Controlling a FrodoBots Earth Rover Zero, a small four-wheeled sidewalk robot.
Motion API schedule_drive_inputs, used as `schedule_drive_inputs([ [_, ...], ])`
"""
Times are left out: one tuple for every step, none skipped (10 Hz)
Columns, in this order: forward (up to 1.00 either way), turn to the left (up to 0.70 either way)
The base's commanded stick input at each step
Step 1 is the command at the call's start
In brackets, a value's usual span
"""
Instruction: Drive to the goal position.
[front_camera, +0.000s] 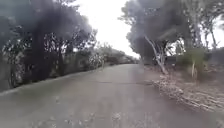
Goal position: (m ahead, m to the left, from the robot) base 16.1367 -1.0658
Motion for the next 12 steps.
schedule_drive_inputs([
  [0.85,0.00],
  [0.85,0.00],
  [0.85,0.00],
  [0.85,0.02],
  [0.85,-0.06],
  [0.85,-0.28],
  [0.85,-0.34],
  [0.85,-0.27],
  [0.85,0.00],
  [0.85,0.03],
  [0.85,0.02],
  [0.85,0.00],
])
